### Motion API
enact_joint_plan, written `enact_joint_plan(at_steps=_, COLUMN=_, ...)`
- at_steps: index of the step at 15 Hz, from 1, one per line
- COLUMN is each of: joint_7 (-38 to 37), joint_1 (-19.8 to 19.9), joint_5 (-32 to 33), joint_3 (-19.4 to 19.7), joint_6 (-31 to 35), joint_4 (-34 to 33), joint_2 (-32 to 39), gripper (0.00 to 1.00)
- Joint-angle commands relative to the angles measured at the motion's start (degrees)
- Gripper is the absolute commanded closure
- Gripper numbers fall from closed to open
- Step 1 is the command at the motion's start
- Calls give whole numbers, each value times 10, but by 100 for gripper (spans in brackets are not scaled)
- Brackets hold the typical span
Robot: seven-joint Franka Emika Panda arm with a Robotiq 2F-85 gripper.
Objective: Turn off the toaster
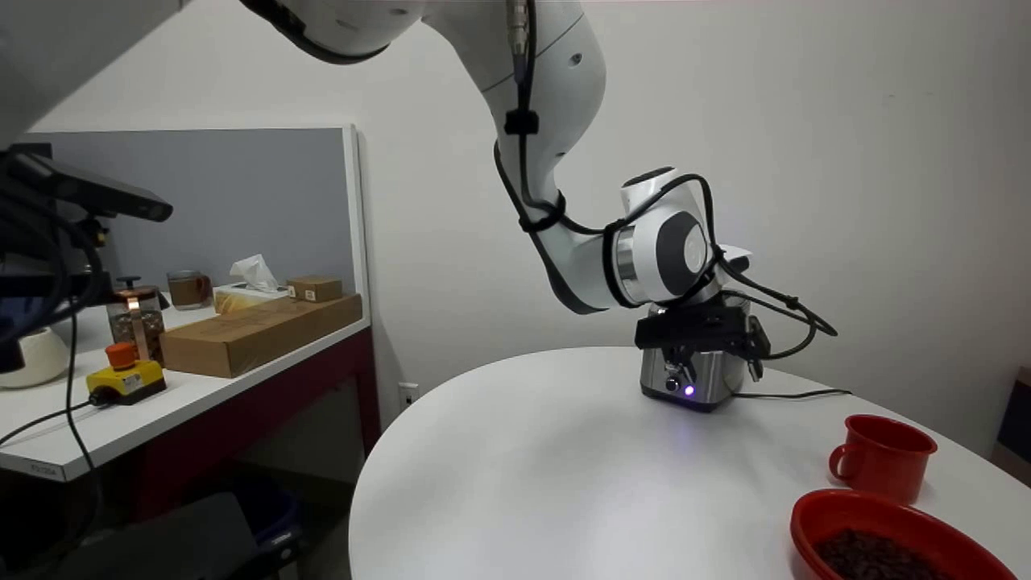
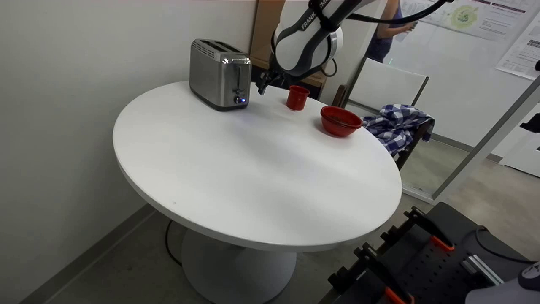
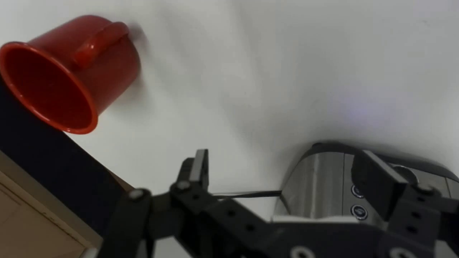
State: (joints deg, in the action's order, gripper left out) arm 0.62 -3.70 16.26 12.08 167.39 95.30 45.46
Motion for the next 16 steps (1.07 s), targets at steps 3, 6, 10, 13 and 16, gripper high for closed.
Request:
enact_joint_plan(at_steps=3, joint_7=-46, joint_1=-28, joint_5=-12, joint_3=25, joint_6=13, joint_4=-48, joint_2=52, gripper=0)
enact_joint_plan(at_steps=6, joint_7=-56, joint_1=-32, joint_5=-15, joint_3=26, joint_6=11, joint_4=-65, joint_2=68, gripper=0)
enact_joint_plan(at_steps=10, joint_7=-57, joint_1=-31, joint_5=-16, joint_3=26, joint_6=13, joint_4=-86, joint_2=86, gripper=0)
enact_joint_plan(at_steps=13, joint_7=-58, joint_1=-30, joint_5=-17, joint_3=25, joint_6=14, joint_4=-101, joint_2=98, gripper=0)
enact_joint_plan(at_steps=16, joint_7=-58, joint_1=-30, joint_5=-19, joint_3=22, joint_6=12, joint_4=-115, joint_2=109, gripper=0)
